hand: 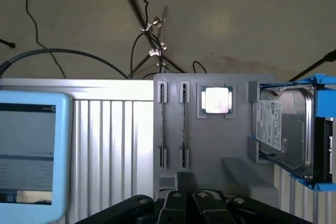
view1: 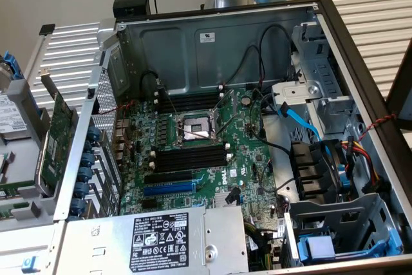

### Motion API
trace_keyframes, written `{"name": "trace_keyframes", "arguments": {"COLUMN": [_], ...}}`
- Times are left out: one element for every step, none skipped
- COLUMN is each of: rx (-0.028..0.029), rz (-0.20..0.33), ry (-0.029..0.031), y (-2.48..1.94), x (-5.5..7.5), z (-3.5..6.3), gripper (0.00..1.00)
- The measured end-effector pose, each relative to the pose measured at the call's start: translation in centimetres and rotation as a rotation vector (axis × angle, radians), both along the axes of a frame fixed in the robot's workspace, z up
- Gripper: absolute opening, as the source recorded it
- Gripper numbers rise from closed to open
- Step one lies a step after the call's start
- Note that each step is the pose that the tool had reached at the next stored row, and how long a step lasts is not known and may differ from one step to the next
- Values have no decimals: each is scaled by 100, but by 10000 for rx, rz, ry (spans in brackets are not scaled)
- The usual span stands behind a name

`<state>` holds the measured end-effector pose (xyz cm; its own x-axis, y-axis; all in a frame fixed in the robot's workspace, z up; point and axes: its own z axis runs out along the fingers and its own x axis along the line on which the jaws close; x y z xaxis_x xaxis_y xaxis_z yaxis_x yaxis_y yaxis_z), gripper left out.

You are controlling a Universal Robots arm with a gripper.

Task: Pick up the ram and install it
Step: 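Pick up the ram and move it above insertion slot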

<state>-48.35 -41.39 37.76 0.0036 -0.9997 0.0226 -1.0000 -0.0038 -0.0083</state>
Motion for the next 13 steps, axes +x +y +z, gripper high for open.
{"name": "trace_keyframes", "arguments": {"rx": [0,0,1,-1,-3,-7,-15,-28,-41,-41,-42,-43,-44], "rz": [7,11,15,17,21,25,28,31,35,38,41,44,46], "ry": [0,-1,-3,-3,-3,-1,-1,-2,-1,-3,-3,-1,-1], "y": [0,0,0,0,0,0,1,3,4,4,4,4,4], "x": [-1,-3,-6,-10,-11,-13,-14,-17,-17,-19,-19,-21,-27], "z": [-3,-5,-9,-9,-10,-12,-16,-24,-32,-44,-59,-76,-93], "gripper": [11,11,17,24,30,36,36,36,42,42,42,42,42]}}
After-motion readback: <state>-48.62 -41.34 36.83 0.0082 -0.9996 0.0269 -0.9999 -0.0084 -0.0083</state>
